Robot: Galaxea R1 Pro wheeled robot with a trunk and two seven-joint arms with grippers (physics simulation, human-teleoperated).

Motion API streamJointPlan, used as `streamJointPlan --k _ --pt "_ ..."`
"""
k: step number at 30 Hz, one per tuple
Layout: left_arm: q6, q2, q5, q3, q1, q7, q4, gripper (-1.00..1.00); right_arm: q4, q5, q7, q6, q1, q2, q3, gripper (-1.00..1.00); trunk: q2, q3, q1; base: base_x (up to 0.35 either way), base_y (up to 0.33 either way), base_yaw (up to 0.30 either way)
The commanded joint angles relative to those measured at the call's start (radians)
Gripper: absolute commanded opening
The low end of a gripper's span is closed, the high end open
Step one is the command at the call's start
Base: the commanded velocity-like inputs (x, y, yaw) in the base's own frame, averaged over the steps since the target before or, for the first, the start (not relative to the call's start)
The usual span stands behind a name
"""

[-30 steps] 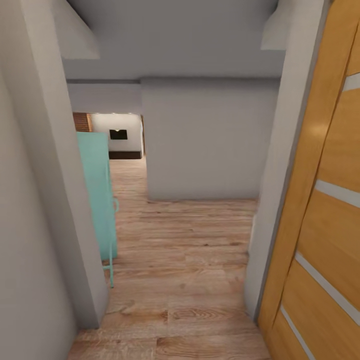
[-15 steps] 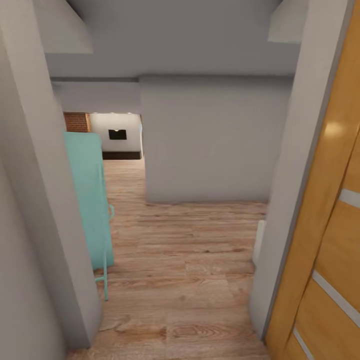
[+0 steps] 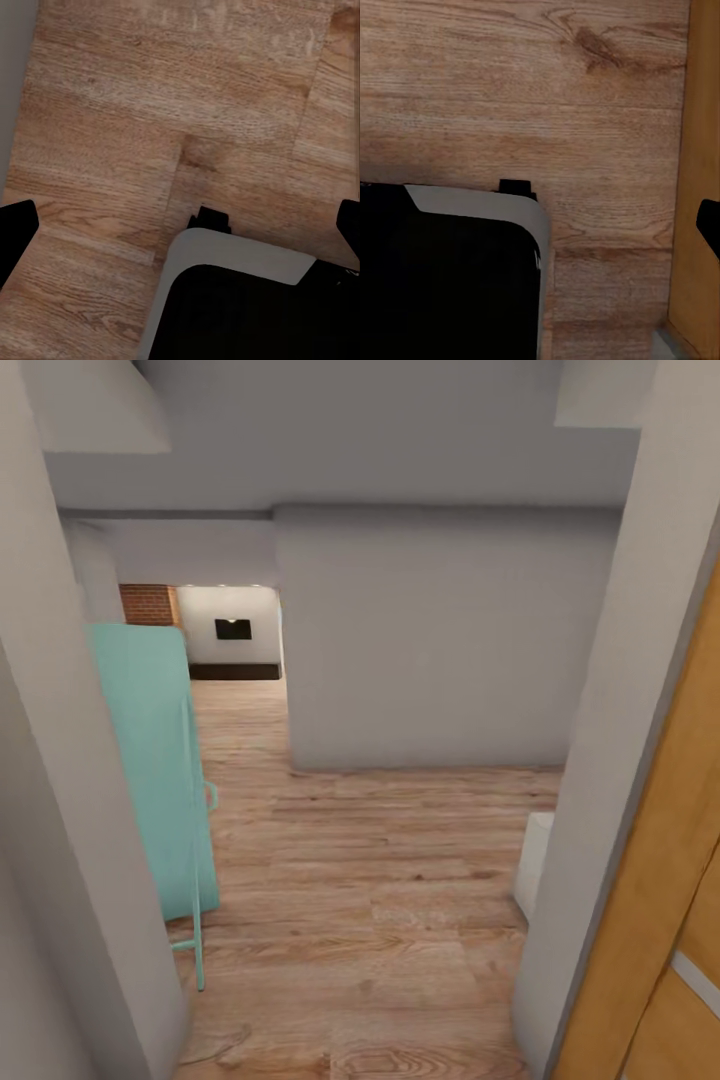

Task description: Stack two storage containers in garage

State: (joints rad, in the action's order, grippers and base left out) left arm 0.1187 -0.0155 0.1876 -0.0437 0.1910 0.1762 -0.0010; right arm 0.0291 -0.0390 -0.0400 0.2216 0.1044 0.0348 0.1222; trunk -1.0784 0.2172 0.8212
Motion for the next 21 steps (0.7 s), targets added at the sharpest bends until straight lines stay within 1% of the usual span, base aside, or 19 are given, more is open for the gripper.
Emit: streamJointPlan --k 1,16,21 --pt "0.004 0.0 0.004 -0.004 0.001 0.0 0.001 1.0 0.003 -0.004 -0.003 0.005 0.001 -0.001 0.008 1.0 -0.001 0.001 0.001 0.322 0.0 0.0" --pt "0.004 0.0 0.004 -0.004 0.001 0.0 0.001 1.0 0.005 -0.002 0.009 0.005 0.001 0.002 0.009 1.0 -0.001 0.001 0.001 0.322 0.0 0.0" --pt "0.004 0.0 0.004 -0.004 0.001 0.0 0.001 1.0 0.004 -0.003 0.002 0.005 0.001 0.001 0.009 1.0 -0.001 0.001 0.001 0.322 0.0 0.0"
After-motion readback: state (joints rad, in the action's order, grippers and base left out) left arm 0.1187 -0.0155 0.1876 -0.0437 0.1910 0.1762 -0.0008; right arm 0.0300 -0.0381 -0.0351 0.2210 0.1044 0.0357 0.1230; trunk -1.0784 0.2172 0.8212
